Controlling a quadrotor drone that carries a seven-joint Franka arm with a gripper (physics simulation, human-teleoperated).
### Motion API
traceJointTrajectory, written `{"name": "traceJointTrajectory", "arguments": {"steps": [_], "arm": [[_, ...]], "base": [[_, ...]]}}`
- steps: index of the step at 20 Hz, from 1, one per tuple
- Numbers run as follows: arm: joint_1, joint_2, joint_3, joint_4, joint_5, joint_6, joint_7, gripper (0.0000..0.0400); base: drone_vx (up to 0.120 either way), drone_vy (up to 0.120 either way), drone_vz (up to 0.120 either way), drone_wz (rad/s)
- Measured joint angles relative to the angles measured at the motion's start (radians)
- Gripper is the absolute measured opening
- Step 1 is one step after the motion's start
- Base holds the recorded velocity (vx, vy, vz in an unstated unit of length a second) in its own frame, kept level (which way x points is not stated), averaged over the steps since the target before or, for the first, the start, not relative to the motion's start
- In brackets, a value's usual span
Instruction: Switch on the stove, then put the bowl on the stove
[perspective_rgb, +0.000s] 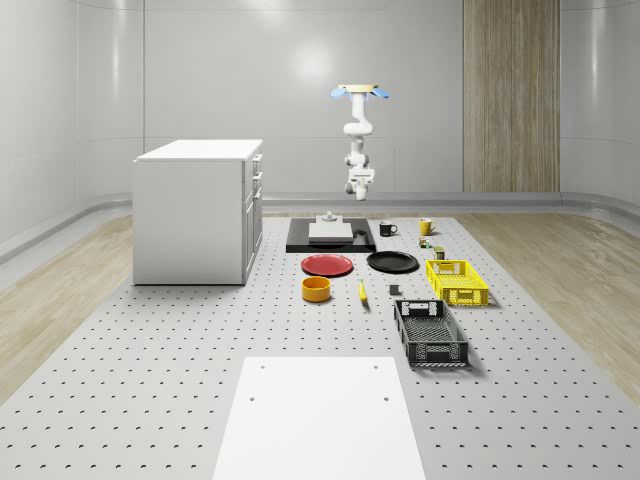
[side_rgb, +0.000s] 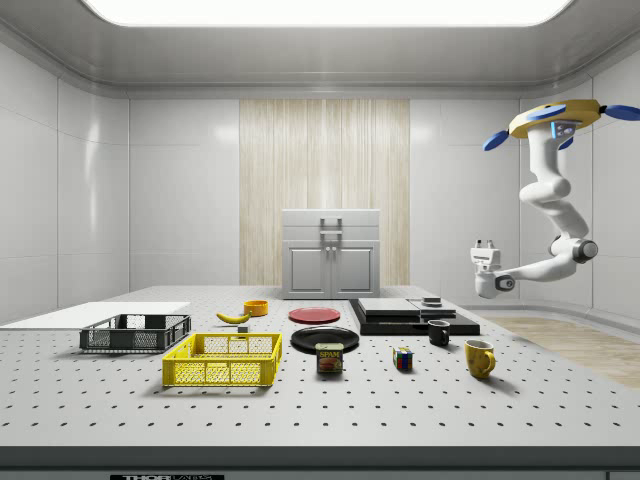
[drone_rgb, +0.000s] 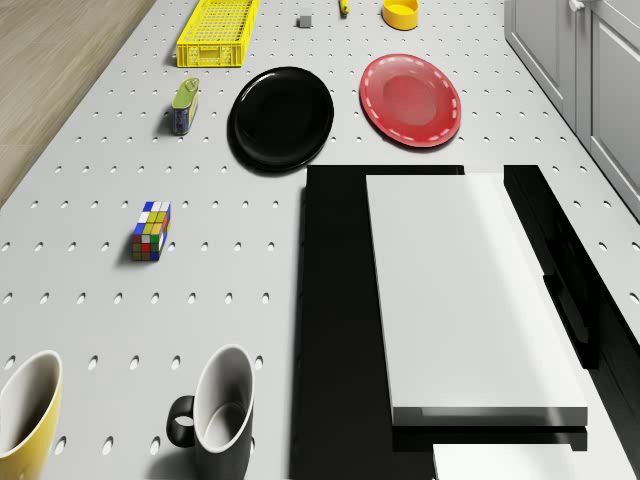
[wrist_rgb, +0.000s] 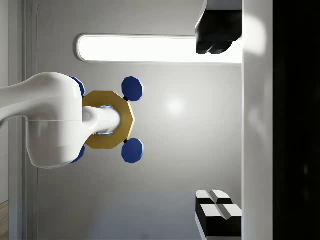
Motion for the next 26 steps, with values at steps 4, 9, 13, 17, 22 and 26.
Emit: {"name": "traceJointTrajectory", "arguments": {"steps": [4, 9, 13, 17, 22, 26], "arm": [[-0.001, -0.002, 0.001, -0.002, -0.001, 0.003, 0.000, 0.0400], [-0.001, -0.005, 0.003, -0.004, -0.004, 0.007, 0.000, 0.0400], [-0.003, -0.007, 0.007, -0.006, -0.009, 0.010, 0.001, 0.0400], [-0.005, -0.009, 0.014, -0.009, -0.018, 0.013, 0.002, 0.0400], [-0.011, -0.012, 0.033, -0.012, -0.044, 0.017, 0.005, 0.0400], [-0.020, -0.014, 0.064, -0.016, -0.089, 0.020, 0.011, 0.0400]], "base": [[0.000, -0.120, 0.000, 0.000], [0.000, -0.120, 0.000, 0.000], [0.000, -0.120, 0.000, 0.000], [0.000, -0.120, 0.000, 0.000], [0.000, -0.120, 0.000, 0.000], [0.000, -0.120, 0.000, 0.000]]}}
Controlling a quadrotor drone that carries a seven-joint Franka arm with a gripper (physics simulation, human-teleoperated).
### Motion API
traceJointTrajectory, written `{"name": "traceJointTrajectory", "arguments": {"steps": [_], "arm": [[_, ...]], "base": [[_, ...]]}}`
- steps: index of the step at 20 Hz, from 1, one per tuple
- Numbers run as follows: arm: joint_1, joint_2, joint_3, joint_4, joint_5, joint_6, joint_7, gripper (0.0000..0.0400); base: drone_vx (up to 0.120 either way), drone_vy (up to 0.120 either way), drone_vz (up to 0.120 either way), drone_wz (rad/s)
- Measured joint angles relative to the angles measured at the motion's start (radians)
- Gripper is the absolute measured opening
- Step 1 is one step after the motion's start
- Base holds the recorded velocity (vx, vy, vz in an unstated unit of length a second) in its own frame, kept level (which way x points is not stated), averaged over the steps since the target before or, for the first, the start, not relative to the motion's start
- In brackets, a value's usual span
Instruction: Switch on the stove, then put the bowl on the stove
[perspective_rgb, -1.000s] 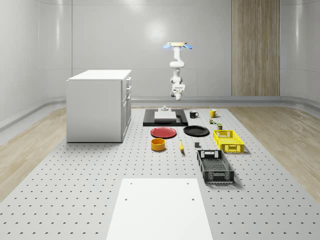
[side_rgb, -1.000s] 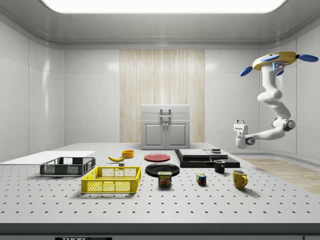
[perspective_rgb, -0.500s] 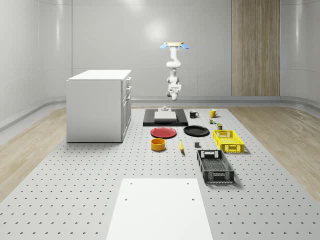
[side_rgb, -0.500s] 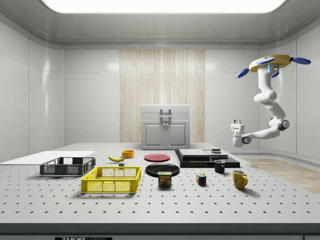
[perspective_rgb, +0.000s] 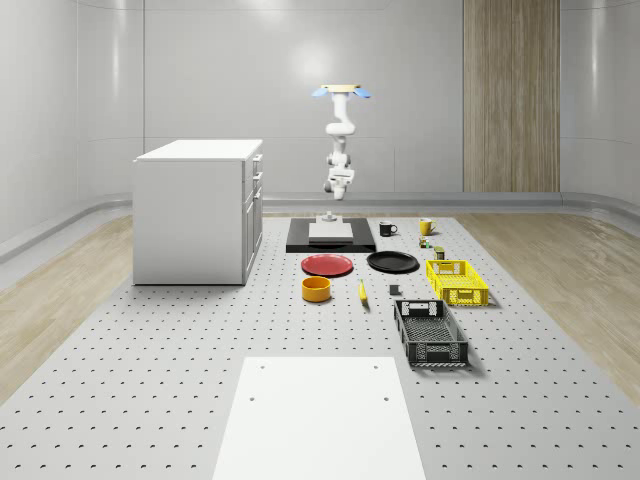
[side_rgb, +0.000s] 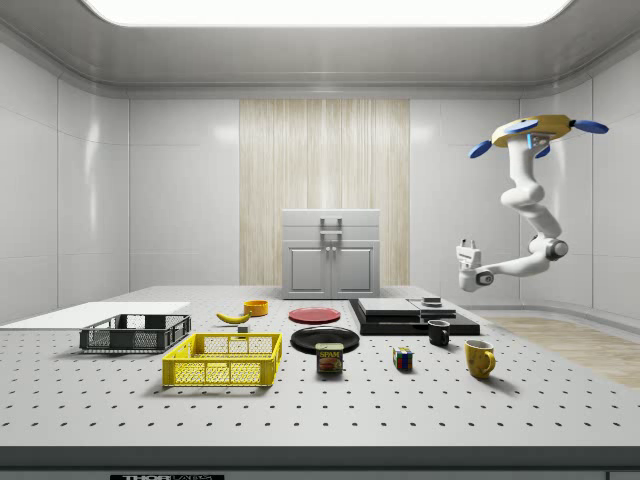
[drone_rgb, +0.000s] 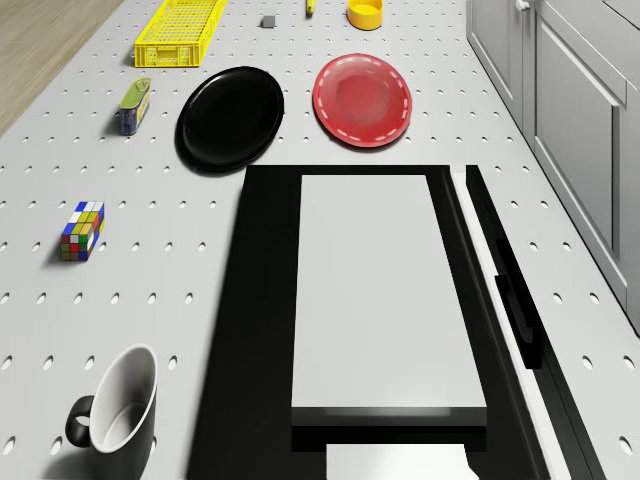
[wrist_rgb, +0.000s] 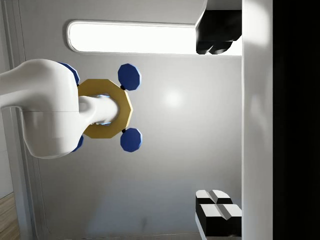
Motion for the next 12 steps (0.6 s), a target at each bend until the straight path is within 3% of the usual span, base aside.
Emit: {"name": "traceJointTrajectory", "arguments": {"steps": [5, 9, 10, 12], "arm": [[-0.026, -0.006, 0.084, -0.016, -0.119, 0.006, 0.016, 0.0400], [-0.069, -0.018, 0.218, -0.062, -0.311, 0.015, 0.044, 0.0400], [-0.085, -0.023, 0.264, -0.084, -0.379, 0.019, 0.056, 0.0400], [-0.124, -0.038, 0.373, -0.149, -0.543, 0.027, 0.086, 0.0400]], "base": [[0.000, -0.120, -0.008, 0.000], [0.000, -0.120, -0.120, 0.000], [0.000, -0.120, 0.000, 0.000], [0.000, -0.040, -0.100, 0.000]]}}
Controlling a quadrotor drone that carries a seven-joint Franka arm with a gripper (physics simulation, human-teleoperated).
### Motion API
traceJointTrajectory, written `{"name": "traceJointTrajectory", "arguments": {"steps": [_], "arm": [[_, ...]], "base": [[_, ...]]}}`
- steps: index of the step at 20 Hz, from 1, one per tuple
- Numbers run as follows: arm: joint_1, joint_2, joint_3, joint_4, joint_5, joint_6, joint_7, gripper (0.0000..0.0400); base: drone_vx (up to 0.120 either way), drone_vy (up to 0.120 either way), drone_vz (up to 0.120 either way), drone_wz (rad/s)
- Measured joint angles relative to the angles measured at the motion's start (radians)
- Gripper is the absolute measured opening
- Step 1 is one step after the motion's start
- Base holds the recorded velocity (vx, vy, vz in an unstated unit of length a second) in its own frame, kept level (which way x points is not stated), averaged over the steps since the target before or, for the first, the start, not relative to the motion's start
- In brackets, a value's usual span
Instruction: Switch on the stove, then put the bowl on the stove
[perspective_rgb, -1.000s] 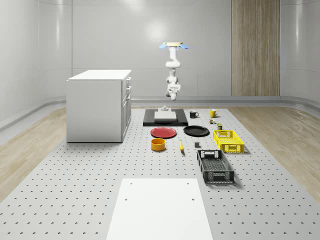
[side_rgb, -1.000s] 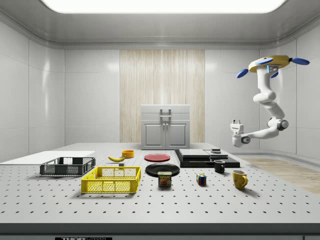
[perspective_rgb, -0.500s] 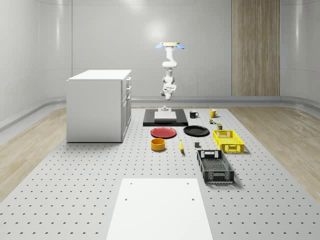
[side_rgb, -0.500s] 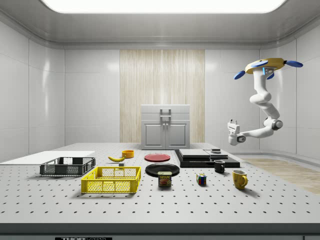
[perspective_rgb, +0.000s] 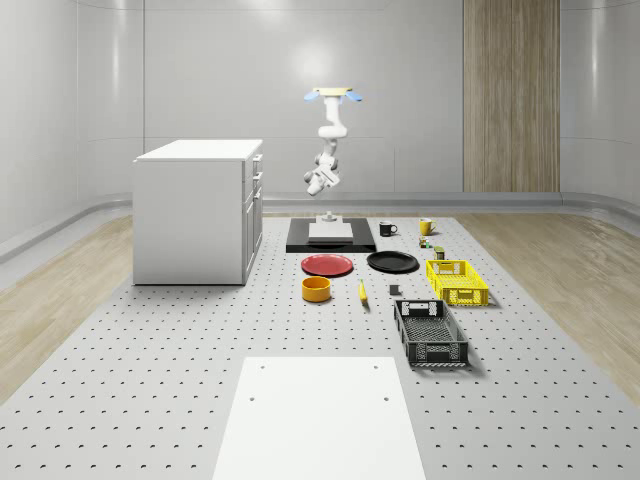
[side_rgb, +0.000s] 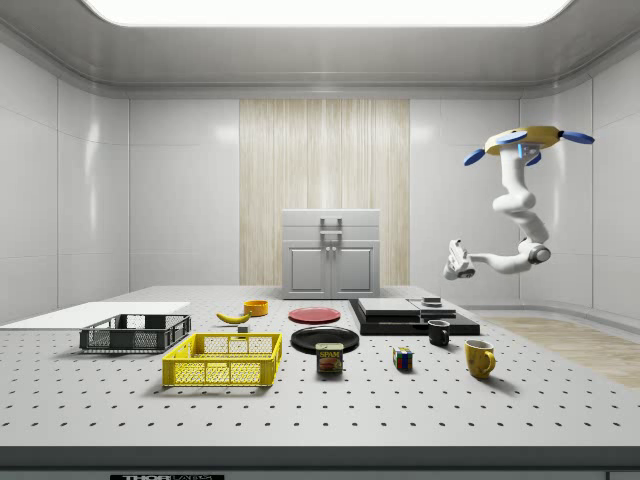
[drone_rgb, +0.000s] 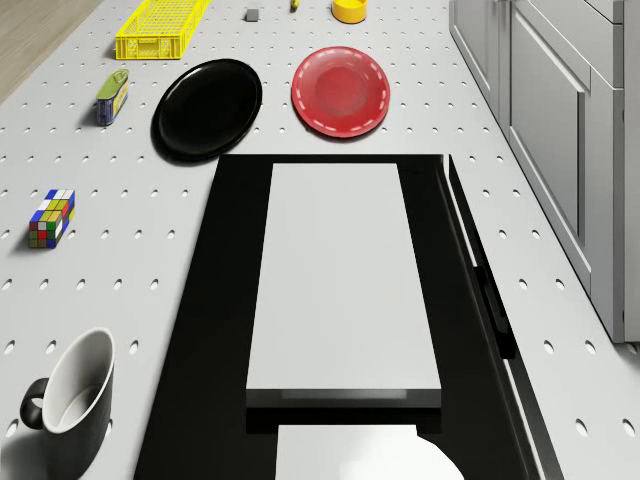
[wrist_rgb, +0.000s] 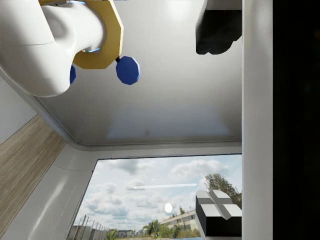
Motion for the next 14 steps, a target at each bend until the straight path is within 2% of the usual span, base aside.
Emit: {"name": "traceJointTrajectory", "arguments": {"steps": [1, 4, 6, 10, 14], "arm": [[-0.024, -0.010, 0.061, -0.044, -0.096, 0.005, 0.020, 0.0400], [-0.116, -0.049, 0.253, -0.222, -0.424, 0.012, 0.107, 0.0400], [-0.198, -0.079, 0.374, -0.354, -0.652, 0.001, 0.187, 0.0400], [-0.407, -0.134, 0.561, -0.554, -1.025, -0.073, 0.365, 0.0400], [-0.604, -0.184, 0.677, -0.643, -1.229, -0.164, 0.505, 0.0400]], "base": [[0.000, 0.000, -0.120, 0.000], [0.120, 0.000, -0.120, 0.000], [0.120, 0.000, -0.120, 0.000], [0.120, 0.000, -0.120, 0.000], [0.120, 0.000, -0.120, 0.000]]}}
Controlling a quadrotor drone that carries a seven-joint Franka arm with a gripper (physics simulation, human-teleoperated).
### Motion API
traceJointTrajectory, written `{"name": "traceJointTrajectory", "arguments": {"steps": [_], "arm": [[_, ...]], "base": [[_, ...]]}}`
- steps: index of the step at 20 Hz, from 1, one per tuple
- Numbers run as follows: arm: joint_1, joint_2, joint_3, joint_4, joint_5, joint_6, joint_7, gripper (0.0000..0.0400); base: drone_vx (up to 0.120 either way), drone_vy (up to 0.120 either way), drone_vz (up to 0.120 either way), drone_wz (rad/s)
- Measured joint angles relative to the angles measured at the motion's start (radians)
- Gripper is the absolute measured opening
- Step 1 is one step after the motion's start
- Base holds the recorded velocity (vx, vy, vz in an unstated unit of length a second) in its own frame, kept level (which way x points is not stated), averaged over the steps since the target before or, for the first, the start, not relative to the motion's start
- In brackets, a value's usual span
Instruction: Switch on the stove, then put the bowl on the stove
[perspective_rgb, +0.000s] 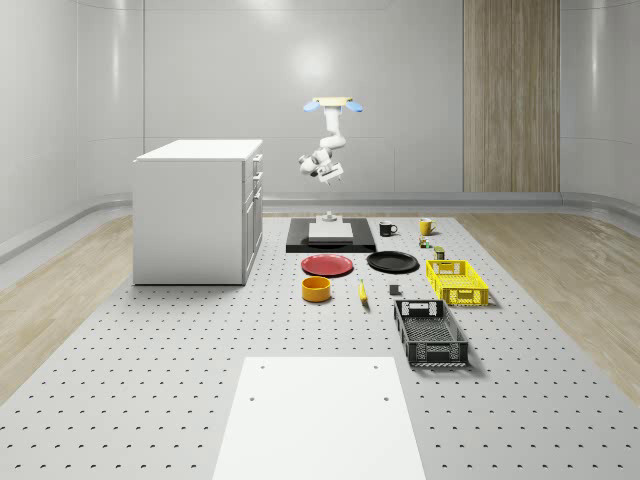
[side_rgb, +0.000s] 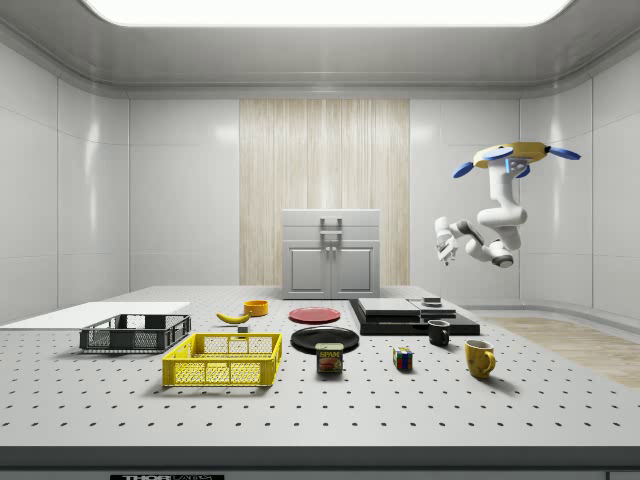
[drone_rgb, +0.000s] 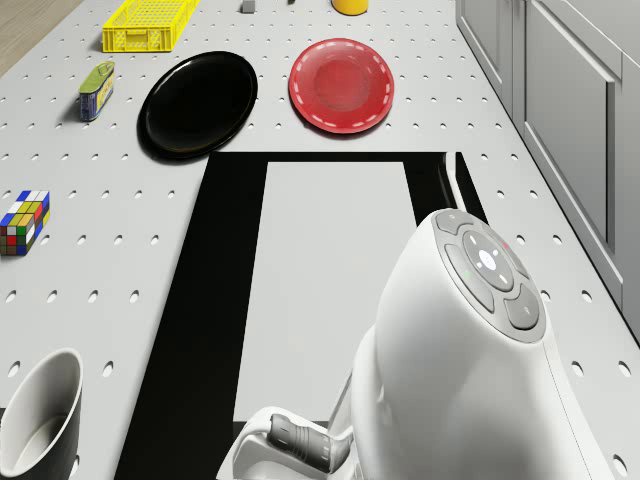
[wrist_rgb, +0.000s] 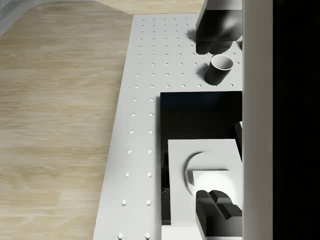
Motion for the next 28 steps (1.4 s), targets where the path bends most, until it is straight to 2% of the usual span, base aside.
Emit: {"name": "traceJointTrajectory", "arguments": {"steps": [5, 10, 16, 24, 28], "arm": [[-0.154, -0.052, 0.076, -0.034, -0.098, -0.067, 0.101, 0.0400], [-0.229, -0.091, 0.113, -0.042, -0.123, -0.086, 0.152, 0.0400], [-0.272, -0.129, 0.137, -0.042, -0.121, -0.077, 0.183, 0.0400], [-0.300, -0.174, 0.158, -0.040, -0.103, -0.047, 0.206, 0.0400], [-0.309, -0.196, 0.165, -0.039, -0.092, -0.029, 0.214, 0.0400]], "base": [[0.120, 0.000, -0.120, 0.000], [0.112, 0.000, -0.120, 0.000], [0.000, 0.000, -0.120, 0.000], [0.110, 0.000, -0.120, 0.000], [0.000, -0.060, -0.120, 0.000]]}}
